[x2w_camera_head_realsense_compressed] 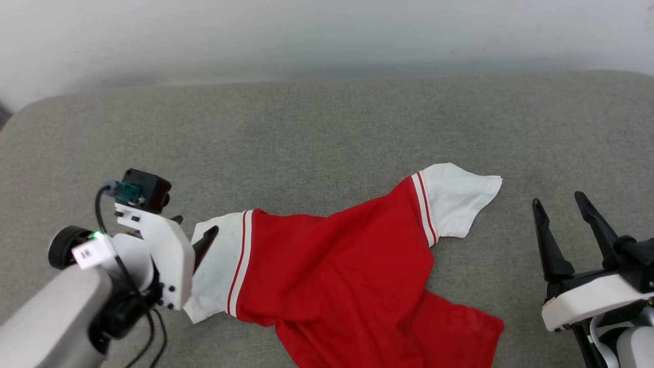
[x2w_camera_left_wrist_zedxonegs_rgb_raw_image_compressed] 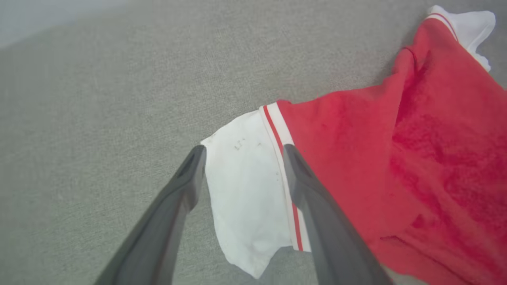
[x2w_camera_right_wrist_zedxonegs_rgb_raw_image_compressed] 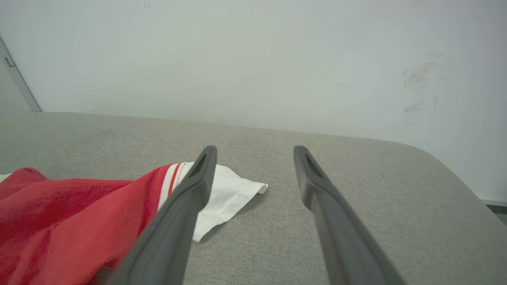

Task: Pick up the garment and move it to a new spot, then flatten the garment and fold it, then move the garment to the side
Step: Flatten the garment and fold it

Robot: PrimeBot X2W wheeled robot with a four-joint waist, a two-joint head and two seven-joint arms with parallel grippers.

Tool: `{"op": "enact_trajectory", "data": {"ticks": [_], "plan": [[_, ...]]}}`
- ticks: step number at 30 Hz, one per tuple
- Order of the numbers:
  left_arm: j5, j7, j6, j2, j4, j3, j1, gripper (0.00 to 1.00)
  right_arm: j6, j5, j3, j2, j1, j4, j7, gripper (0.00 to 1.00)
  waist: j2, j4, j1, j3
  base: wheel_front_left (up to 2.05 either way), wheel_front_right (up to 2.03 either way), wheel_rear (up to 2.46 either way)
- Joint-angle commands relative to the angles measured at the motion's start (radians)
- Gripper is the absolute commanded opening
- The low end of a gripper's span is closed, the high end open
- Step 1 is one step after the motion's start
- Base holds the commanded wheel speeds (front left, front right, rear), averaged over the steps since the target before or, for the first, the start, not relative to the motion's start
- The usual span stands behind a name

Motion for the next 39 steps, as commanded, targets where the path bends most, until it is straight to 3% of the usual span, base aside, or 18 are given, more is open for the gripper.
{"op": "enact_trajectory", "data": {"ticks": [1,10,23,28,29,30,34,39], "plan": [[-0.042,0.047,-0.023,0.022,0.016,0.021,-0.023,1.0,-0.001,-0.008,0.001,-0.008,-0.019,-0.007,0.001,1.0,0.0,0.002,0.0,0.023,0.0,0.0,0.0],[-0.092,0.217,-0.1,0.041,0.133,-0.008,-0.133,1.0,-0.001,-0.01,0.012,-0.011,-0.048,-0.011,-0.002,1.0,0.0,-0.02,0.0,0.096,0.0,0.0,0.0],[-0.057,0.228,-0.136,-0.016,0.303,-0.06,-0.192,1.0,-0.001,-0.015,0.011,-0.013,-0.082,-0.019,-0.008,1.0,0.0,-0.054,0.0,0.184,0.0,0.0,0.0],[-0.066,0.294,-0.174,-0.024,0.354,-0.13,-0.122,1.0,-0.001,-0.016,0.014,-0.009,-0.081,-0.011,-0.015,1.0,0.0,-0.064,0.0,0.195,0.0,0.0,0.0],[-0.07,0.298,-0.175,-0.029,0.359,-0.138,-0.105,0.36,-0.001,-0.016,0.013,-0.008,-0.08,-0.009,-0.016,1.0,0.0,-0.065,0.0,0.195,0.0,0.0,0.0],[-0.073,0.291,-0.175,-0.034,0.363,-0.14,-0.091,0.0,-0.001,-0.017,0.011,-0.009,-0.078,-0.007,-0.017,1.0,0.0,-0.065,0.0,0.194,0.0,0.0,0.0],[-0.058,0.213,-0.178,-0.032,0.36,-0.121,-0.084,0.0,-0.001,-0.023,0.004,-0.017,-0.072,-0.003,-0.019,1.0,0.0,-0.059,0.0,0.183,0.0,0.0,0.0],[-0.017,0.079,-0.145,-0.009,0.325,-0.075,-0.101,0.0,-0.001,-0.025,0.013,-0.043,-0.068,-0.008,-0.001,1.0,0.0,-0.044,0.0,0.154,0.0,0.0,0.0]]}}
